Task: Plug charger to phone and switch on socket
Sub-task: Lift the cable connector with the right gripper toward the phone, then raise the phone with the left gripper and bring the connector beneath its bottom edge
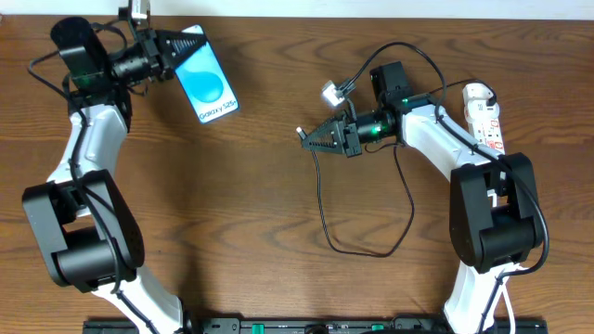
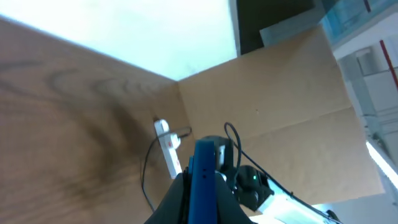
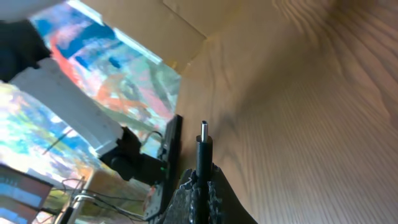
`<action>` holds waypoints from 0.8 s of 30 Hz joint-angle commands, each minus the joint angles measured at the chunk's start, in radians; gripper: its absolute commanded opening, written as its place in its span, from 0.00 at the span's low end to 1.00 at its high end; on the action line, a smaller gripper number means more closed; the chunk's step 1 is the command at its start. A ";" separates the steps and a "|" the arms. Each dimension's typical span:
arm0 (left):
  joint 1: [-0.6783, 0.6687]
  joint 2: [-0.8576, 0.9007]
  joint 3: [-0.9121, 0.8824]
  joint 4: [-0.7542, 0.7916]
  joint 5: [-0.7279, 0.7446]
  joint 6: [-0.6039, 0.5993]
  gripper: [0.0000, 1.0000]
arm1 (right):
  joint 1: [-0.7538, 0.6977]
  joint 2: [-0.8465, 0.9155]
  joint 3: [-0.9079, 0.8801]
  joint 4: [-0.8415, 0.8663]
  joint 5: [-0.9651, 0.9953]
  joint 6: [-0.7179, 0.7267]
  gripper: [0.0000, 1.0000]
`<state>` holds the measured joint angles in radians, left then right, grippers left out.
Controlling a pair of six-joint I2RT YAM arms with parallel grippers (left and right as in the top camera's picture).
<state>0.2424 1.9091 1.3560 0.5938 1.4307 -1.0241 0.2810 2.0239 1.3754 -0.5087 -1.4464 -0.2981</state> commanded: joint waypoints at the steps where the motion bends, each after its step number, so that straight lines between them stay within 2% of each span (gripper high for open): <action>1: -0.024 -0.029 0.003 0.142 -0.016 -0.179 0.08 | 0.007 -0.035 0.013 0.031 -0.101 0.085 0.01; 5: -0.041 -0.029 0.003 0.357 -0.050 -0.333 0.08 | 0.008 -0.035 0.013 0.088 -0.111 0.191 0.01; 7: -0.048 -0.029 0.003 0.411 -0.064 -0.371 0.07 | 0.009 -0.035 0.013 0.113 -0.113 0.224 0.01; 13: -0.078 -0.029 0.003 0.418 -0.094 -0.378 0.08 | 0.010 -0.035 0.013 0.212 -0.113 0.324 0.01; 19: -0.122 -0.029 0.003 0.418 -0.150 -0.376 0.07 | 0.025 -0.035 0.013 0.403 -0.093 0.496 0.01; 24: -0.138 -0.029 0.003 0.418 -0.164 -0.377 0.07 | 0.034 -0.035 0.013 0.496 -0.065 0.590 0.01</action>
<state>0.1108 1.9087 1.3502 0.9997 1.3006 -1.3880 0.3019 2.0239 1.3754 -0.0467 -1.5196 0.1822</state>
